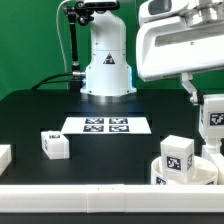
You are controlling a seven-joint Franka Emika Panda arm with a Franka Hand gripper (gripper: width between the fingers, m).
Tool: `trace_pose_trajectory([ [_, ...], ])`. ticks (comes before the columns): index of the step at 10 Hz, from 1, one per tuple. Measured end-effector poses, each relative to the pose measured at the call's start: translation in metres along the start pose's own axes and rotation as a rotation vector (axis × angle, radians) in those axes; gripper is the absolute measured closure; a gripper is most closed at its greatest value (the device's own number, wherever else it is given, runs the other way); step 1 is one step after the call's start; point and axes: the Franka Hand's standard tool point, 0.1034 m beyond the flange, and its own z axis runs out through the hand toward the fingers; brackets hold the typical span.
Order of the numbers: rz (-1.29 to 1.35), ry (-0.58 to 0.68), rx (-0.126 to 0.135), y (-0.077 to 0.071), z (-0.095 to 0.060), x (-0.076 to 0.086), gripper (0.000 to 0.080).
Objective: Assemble stool
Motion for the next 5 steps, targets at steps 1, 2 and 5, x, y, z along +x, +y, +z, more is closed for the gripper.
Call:
trace_pose_trajectory([
  [1,-0.002,-0.003,0.000,-0.001,0.001,-0.002,0.0462],
  [2,-0.022,-0.010,-0.002,-0.001,0.005,-0.004,0.0462],
  [5,-0.058,-0.032,-0.009,0.006,0.012,-0.003,0.0462],
])
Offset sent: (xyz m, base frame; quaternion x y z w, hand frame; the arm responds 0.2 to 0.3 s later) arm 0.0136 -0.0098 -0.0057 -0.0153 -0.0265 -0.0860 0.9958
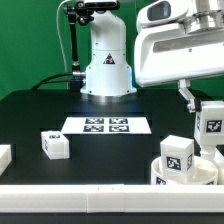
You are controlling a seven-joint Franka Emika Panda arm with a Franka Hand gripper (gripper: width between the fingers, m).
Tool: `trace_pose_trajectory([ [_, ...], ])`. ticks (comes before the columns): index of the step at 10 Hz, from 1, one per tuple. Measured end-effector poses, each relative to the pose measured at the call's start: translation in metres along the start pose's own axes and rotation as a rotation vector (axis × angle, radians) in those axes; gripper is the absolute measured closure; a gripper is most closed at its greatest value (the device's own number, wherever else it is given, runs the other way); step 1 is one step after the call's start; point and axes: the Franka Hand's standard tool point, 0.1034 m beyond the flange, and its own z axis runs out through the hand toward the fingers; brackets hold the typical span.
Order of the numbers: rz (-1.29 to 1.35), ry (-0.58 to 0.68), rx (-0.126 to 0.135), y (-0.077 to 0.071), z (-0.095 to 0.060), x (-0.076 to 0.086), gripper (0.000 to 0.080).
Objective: Assemble stool
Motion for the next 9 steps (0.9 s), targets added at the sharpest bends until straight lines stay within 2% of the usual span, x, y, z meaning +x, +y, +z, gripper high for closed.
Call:
trace_pose_trajectory([
  [1,0.003,-0.005,-0.004,0.003,0.003,-0.002,0.0462],
  [5,-0.006,-0.015,-0.002,-0.004,0.008,-0.008,0.0462],
  [9,-0.006,-0.021,-0.009,0.000,0.013,-0.018,0.0462],
])
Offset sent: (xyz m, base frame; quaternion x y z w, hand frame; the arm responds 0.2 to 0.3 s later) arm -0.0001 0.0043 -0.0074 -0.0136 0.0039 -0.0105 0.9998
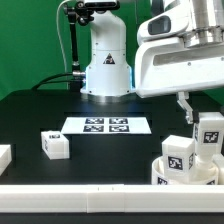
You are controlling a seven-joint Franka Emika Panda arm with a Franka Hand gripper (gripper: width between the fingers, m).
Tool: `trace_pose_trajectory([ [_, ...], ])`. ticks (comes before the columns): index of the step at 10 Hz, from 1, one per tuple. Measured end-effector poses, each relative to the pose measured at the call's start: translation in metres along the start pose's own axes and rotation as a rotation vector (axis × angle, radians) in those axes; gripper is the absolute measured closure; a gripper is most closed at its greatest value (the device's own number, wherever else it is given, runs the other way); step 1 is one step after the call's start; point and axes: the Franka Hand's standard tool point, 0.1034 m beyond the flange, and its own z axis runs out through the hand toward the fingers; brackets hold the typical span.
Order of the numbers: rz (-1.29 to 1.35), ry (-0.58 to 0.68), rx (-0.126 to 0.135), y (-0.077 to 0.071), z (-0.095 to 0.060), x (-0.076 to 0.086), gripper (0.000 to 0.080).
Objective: Assemble stool
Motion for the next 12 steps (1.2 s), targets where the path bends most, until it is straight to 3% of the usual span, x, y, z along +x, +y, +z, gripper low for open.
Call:
trace_pose_trajectory([
  [6,-0.003,-0.001,-0.005,-0.0036,0.0100,-0.0088,0.0462],
  [12,-0.011,0.057,-0.013,-0.0013,0.0099,-0.0090,0.0462],
])
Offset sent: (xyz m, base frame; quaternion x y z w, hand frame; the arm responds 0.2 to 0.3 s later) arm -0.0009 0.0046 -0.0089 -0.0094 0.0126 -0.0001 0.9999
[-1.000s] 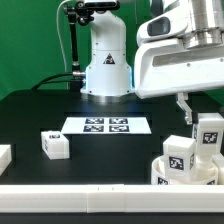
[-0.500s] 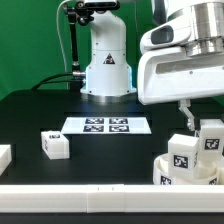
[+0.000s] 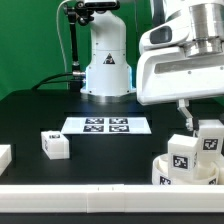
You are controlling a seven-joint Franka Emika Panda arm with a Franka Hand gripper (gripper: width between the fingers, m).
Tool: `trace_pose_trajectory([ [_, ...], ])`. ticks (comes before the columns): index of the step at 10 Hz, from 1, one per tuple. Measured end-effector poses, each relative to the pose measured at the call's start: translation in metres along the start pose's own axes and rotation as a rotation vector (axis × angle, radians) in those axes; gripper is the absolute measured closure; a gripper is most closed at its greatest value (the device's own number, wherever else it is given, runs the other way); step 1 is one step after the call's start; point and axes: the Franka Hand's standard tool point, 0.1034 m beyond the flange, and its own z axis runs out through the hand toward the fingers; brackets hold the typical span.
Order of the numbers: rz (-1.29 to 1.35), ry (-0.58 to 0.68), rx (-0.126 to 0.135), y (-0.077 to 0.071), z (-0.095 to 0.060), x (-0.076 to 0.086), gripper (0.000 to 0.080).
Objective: Assemble stool
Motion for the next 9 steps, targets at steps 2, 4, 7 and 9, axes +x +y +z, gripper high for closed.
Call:
trace_pose_trajectory([
  [2,0.000,0.000,0.000,0.000,0.000,0.000,0.0462],
  [4,0.001,0.001,0.001,0.000,-0.001,0.001,0.0197],
  [7,0.003,0.006,0.001,0.000,-0.004,0.004,0.0152],
  [9,0.014,-0.029,0.014,0.005,-0.023,0.015,0.0151],
])
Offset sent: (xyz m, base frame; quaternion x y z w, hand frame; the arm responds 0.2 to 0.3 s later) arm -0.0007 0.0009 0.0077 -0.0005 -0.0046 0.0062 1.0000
